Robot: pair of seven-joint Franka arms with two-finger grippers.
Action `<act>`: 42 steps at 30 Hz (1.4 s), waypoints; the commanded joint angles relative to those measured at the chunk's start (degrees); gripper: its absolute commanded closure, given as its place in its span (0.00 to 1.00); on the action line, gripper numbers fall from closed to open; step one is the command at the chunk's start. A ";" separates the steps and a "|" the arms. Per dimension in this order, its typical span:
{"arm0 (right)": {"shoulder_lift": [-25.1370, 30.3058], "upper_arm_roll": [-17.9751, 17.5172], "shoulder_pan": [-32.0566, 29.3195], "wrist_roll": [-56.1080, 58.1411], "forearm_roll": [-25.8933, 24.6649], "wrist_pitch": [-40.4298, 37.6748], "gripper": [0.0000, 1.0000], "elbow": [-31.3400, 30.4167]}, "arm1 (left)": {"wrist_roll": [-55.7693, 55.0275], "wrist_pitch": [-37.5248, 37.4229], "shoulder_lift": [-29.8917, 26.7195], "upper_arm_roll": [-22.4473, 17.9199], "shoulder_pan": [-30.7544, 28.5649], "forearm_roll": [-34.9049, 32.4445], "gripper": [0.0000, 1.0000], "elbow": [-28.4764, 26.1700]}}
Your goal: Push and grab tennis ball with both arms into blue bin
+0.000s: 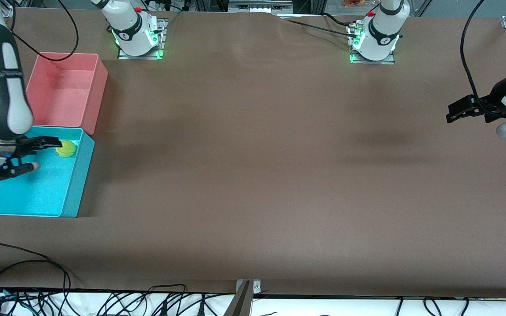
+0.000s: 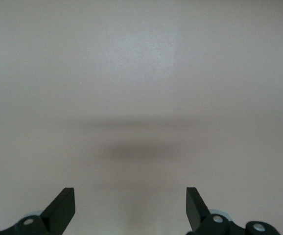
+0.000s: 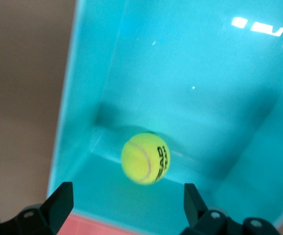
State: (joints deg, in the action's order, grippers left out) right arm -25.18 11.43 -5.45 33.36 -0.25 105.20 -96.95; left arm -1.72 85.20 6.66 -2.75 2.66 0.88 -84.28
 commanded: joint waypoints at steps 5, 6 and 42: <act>0.74 -0.09 0.70 0.57 0.43 -19.15 0.00 18.01 | 1.11 -0.30 -0.86 -0.07 0.15 0.53 0.00 -0.89; 1.18 -0.09 0.88 0.57 0.43 -19.68 0.00 18.54 | 1.11 -0.30 -0.86 -0.07 0.15 0.53 0.00 -0.89; 16.99 -4.40 8.44 -12.08 1.48 -8.08 0.00 8.45 | 1.02 -0.30 -0.86 0.02 0.24 0.53 0.00 -0.89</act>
State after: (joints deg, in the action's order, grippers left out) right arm -15.03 7.37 2.33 22.67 0.30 91.88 -79.65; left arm -1.72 85.20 6.66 -2.72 2.67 0.88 -84.30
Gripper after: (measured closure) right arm 0.000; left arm 0.000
